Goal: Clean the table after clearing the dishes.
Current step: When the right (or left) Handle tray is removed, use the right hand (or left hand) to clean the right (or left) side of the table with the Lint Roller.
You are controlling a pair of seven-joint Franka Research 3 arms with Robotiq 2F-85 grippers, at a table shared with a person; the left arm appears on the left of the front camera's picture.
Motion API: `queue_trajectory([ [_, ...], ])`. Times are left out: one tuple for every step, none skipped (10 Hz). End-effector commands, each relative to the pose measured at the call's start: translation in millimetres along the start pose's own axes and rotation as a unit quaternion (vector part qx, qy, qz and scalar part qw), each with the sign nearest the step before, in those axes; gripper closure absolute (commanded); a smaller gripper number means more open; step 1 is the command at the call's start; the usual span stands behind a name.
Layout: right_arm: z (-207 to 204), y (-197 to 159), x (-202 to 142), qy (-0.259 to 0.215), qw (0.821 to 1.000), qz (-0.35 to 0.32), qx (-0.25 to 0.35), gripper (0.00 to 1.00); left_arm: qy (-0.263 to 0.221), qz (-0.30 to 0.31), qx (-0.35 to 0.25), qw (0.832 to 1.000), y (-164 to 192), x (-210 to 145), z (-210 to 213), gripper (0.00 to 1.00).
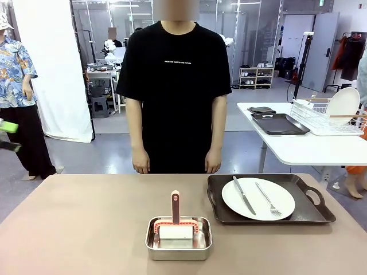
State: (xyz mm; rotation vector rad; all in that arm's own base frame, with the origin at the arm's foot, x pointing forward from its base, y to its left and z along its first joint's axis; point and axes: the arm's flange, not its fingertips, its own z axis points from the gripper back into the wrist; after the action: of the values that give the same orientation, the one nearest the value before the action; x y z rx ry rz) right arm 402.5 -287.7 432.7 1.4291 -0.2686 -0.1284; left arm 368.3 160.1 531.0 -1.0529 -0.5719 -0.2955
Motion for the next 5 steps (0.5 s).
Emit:
queue_trajectory([
  [0, 4, -1, 0.0, 1.0, 0.003, 0.001, 0.0, -0.053, 0.036, 0.005, 0.998, 39, -13, 23, 0.0],
  [0, 4, -1, 0.0, 1.0, 0.003, 0.001, 0.0, -0.063, 0.062, 0.0, 0.996, 61, -33, 39, 0.0],
  [0, 4, -1, 0.0, 1.0, 0.003, 0.001, 0.0, -0.081, 0.088, 0.006, 0.993, 79, -53, 55, 0.0],
  [0, 4, -1, 0.0, 1.0, 0.003, 0.001, 0.0, -0.072, 0.114, 0.015, 0.991, 90, -65, 68, 0.0],
  [0, 4, -1, 0.0, 1.0, 0.003, 0.001, 0.0, -0.069, 0.126, 0.023, 0.989, 95, -68, 73, 0.0],
])
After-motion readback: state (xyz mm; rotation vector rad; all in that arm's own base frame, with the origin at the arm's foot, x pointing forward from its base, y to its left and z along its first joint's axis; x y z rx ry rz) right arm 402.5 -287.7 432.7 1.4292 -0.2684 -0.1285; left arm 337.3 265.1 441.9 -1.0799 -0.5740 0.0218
